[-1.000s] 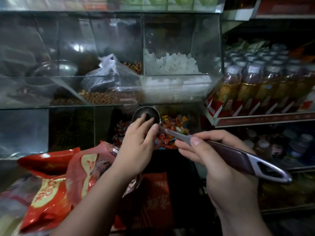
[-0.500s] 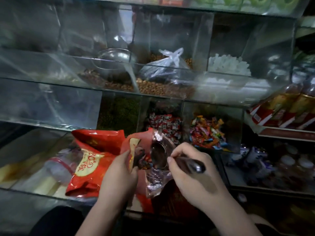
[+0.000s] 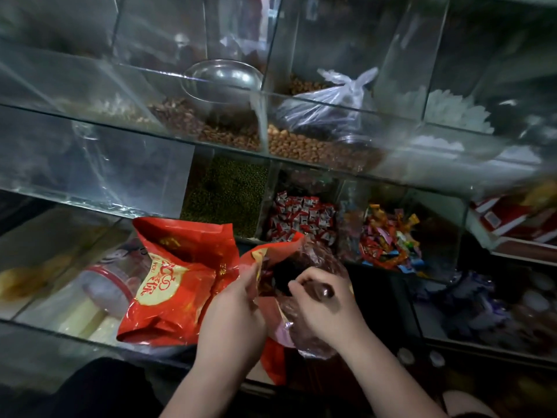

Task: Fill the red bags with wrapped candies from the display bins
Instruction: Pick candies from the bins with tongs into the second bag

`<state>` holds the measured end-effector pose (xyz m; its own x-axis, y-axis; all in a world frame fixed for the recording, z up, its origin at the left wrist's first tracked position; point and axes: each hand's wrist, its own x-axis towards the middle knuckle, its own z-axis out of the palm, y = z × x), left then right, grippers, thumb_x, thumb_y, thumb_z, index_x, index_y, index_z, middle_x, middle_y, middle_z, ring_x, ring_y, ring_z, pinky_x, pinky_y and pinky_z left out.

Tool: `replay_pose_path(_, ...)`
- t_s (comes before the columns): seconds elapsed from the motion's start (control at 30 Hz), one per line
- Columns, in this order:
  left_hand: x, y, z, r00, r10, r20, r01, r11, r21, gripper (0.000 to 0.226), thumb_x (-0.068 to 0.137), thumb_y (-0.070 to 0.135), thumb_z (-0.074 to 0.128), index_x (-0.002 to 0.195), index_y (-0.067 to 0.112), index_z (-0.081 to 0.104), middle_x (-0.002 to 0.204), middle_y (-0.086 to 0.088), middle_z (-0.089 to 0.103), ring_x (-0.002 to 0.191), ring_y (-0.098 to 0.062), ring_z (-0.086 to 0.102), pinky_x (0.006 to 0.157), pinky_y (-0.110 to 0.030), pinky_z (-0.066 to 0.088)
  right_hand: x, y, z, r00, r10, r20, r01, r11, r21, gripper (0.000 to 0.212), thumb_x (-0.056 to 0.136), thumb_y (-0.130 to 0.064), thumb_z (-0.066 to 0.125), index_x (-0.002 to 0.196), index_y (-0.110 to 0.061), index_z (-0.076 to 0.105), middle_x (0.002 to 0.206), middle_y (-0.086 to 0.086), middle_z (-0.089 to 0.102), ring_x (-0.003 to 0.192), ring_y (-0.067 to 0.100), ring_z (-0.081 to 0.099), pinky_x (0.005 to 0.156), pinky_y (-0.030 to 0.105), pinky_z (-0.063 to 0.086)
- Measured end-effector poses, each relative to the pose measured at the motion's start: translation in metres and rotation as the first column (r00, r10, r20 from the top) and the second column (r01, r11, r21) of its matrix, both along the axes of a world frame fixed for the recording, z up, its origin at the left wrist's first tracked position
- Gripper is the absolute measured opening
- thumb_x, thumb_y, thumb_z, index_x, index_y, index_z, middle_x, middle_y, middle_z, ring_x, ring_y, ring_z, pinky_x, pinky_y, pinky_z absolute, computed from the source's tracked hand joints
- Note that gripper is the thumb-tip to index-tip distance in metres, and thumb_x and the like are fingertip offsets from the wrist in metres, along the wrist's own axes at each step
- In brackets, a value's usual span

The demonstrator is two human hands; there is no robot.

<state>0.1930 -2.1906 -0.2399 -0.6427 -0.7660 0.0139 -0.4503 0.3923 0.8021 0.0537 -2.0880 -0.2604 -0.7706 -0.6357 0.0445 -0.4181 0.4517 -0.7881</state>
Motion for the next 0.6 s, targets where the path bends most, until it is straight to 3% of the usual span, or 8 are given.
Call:
replay_pose_path(0.1,-0.003,0.001,0.001,1.000,0.006,0.001,-0.006,1.000,-0.022,0.074,0.079,0.002,0.053,0.147,0.031,0.047,0.115,0.008,0.072,0.090,-0.007,0.068,0.079,-0.027,0.056,0.000,-0.003,0.001,0.883,-0.229,0.409,0.270,0.962,-0.045,0.015,0.085,-0.042,0.071,0.074,-0.033,0.075,0.073,0.001,0.078,0.075,0.023,0.079,0.084,0.049,0.064)
replay_pose_path(0.17,-0.004,0.001,0.002,1.000,0.007,-0.005,-0.008,0.999,-0.034,0.072,0.080,0.003,0.053,0.147,0.030,0.048,0.124,0.007,0.069,0.099,-0.011,0.069,0.085,-0.031,0.057,0.001,-0.004,0.003,0.805,-0.269,0.529,0.368,0.926,-0.089,0.019,0.091,-0.034,0.073,0.072,-0.031,0.075,0.071,0.001,0.079,0.069,0.025,0.080,0.080,0.056,0.064)
replay_pose_path(0.3,-0.003,0.003,0.002,1.000,0.002,-0.005,-0.003,0.999,-0.033,0.069,0.083,0.010,0.056,0.148,0.031,0.045,0.120,0.010,0.070,0.086,-0.009,0.070,0.078,-0.032,0.059,0.010,-0.002,0.006,0.797,-0.266,0.543,0.427,0.883,-0.194,0.028,0.097,-0.029,0.072,0.069,-0.031,0.076,0.070,-0.006,0.078,0.068,0.021,0.080,0.072,0.049,0.067)
replay_pose_path(0.43,-0.001,-0.001,-0.001,0.999,0.027,-0.020,-0.028,0.996,-0.079,0.067,0.083,0.013,0.060,0.147,0.031,0.047,0.128,0.012,0.066,0.092,0.003,0.060,0.078,-0.018,0.051,0.015,0.008,0.018,0.800,-0.244,0.549,0.460,0.835,-0.300,0.025,0.096,-0.032,0.073,0.071,-0.031,0.079,0.077,-0.012,0.079,0.070,0.020,0.080,0.060,0.033,0.065)
replay_pose_path(0.5,0.000,-0.002,-0.002,0.999,0.019,-0.028,-0.021,0.996,-0.088,0.066,0.085,0.015,0.062,0.147,0.032,0.047,0.129,0.011,0.066,0.091,0.001,0.063,0.078,-0.020,0.053,0.014,0.016,0.026,0.813,-0.234,0.533,0.453,0.830,-0.327,0.024,0.094,-0.038,0.074,0.071,-0.038,0.079,0.077,-0.013,0.079,0.070,0.018,0.080,0.058,0.029,0.064)
replay_pose_path(0.6,0.001,0.000,-0.003,1.000,-0.009,-0.025,0.007,0.996,-0.093,0.066,0.087,0.020,0.064,0.149,0.032,0.044,0.137,0.012,0.059,0.107,-0.006,0.064,0.088,-0.022,0.052,0.011,0.026,0.032,0.789,-0.227,0.570,0.480,0.807,-0.343,0.023,0.093,-0.037,0.075,0.074,-0.025,0.079,0.079,-0.004,0.081,0.072,0.020,0.081,0.058,0.027,0.063)
